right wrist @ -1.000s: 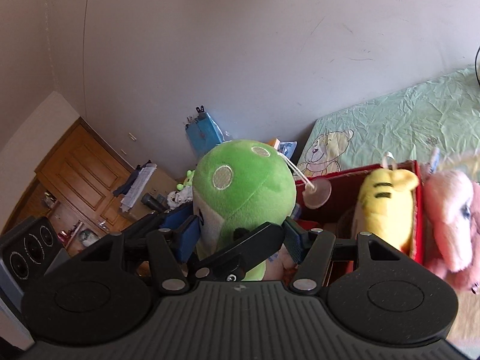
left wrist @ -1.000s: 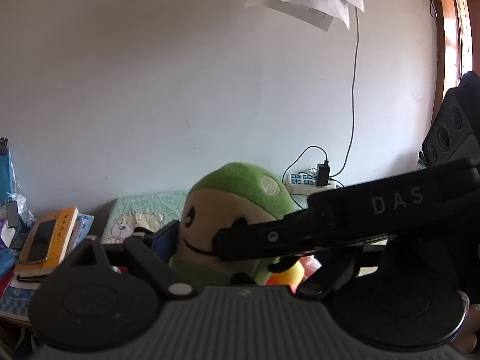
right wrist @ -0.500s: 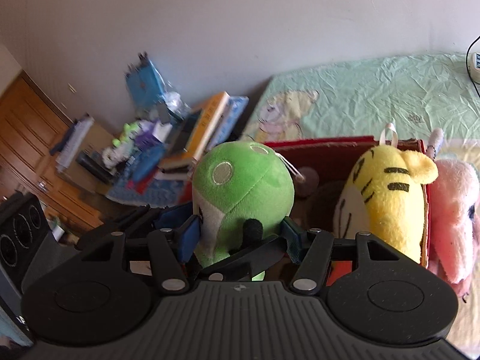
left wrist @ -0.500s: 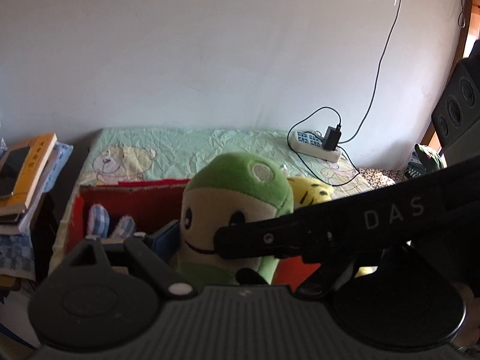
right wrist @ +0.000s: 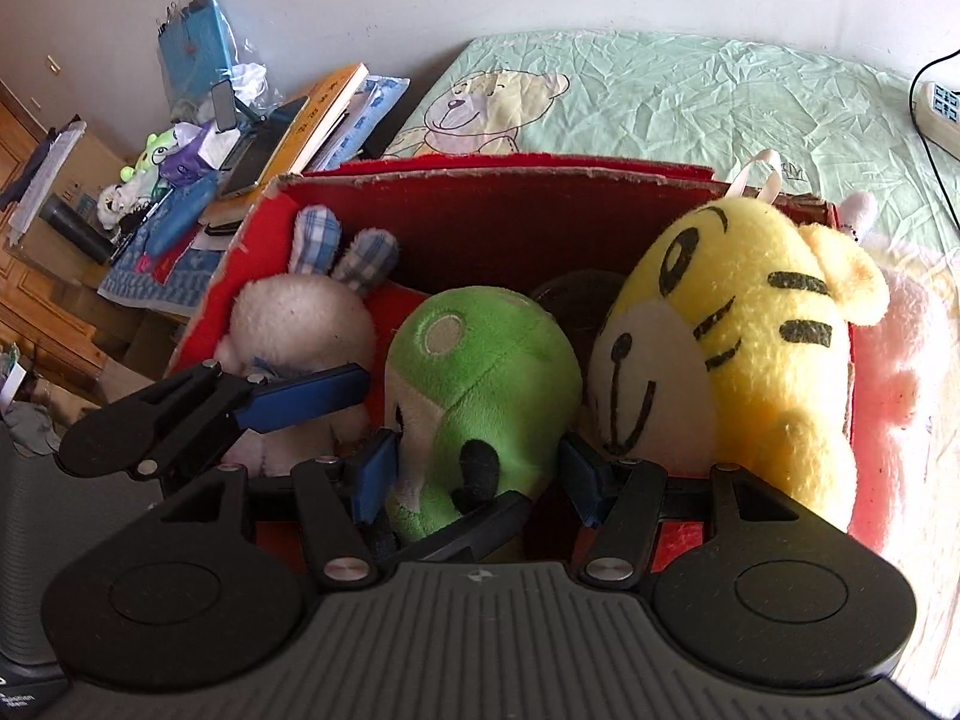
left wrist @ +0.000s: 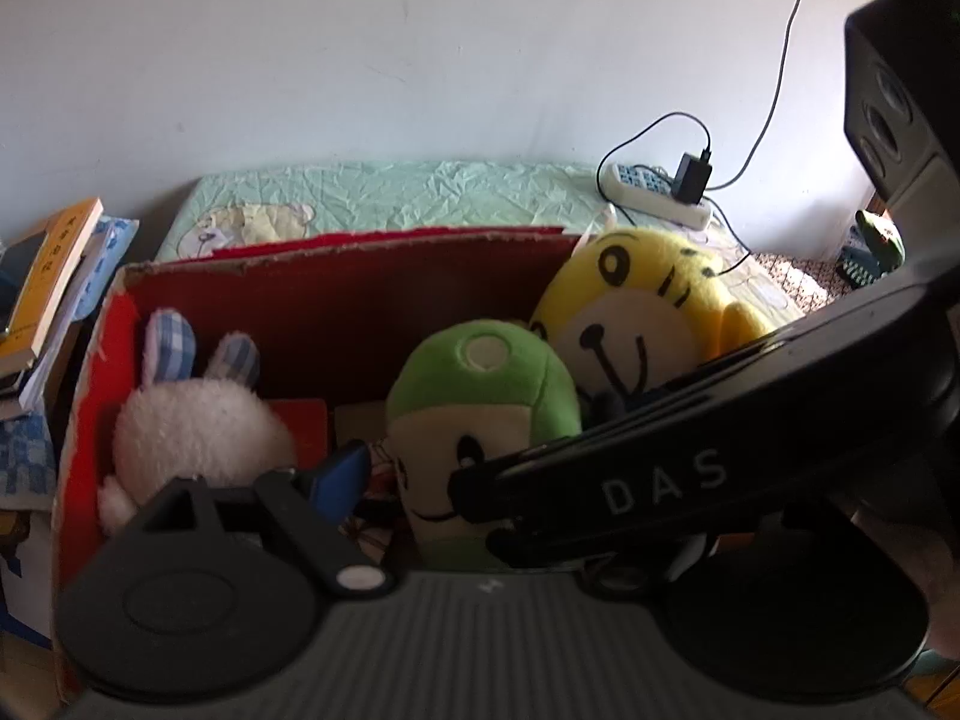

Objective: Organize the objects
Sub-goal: 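Lower the green bean into the box and open the right gripper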

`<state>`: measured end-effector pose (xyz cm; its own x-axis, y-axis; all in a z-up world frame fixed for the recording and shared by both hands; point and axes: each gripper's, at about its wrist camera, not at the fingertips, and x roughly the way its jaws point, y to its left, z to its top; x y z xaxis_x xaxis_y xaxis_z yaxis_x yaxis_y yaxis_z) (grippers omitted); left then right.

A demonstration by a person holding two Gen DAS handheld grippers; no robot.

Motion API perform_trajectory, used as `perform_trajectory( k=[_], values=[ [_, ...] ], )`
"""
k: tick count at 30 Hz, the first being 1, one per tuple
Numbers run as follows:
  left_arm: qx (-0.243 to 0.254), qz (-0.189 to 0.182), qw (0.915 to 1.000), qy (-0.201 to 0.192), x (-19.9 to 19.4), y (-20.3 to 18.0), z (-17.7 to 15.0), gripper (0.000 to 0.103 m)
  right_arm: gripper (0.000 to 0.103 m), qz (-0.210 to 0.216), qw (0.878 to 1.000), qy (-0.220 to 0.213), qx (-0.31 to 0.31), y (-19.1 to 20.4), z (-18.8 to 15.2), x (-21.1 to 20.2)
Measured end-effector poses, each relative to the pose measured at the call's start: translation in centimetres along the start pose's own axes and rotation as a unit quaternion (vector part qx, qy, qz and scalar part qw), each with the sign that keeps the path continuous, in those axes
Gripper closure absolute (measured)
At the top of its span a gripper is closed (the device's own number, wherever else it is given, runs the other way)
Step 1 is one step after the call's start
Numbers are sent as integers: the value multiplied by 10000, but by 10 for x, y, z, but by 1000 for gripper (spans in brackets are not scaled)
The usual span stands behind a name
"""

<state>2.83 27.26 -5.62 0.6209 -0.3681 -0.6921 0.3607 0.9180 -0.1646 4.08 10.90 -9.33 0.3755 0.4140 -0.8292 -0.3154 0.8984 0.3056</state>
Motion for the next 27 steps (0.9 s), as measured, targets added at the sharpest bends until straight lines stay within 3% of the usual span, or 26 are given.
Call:
perform_trajectory(
  k=[5,10,18,27],
  values=[
    [3,73,9996,285,13,0,-5,16,40,48,9998,-174,53,-3,-6,-4],
    [29,97,9991,410,16,-1,-9,16,41,373,9957,-612,588,-17,-11,-21],
    [234,119,9984,498,19,-15,-9,16,66,536,9893,-875,1036,-33,-26,-28],
    [380,281,9969,629,21,-24,-4,14,70,660,9826,-1050,1383,-42,-32,-29]
  ],
)
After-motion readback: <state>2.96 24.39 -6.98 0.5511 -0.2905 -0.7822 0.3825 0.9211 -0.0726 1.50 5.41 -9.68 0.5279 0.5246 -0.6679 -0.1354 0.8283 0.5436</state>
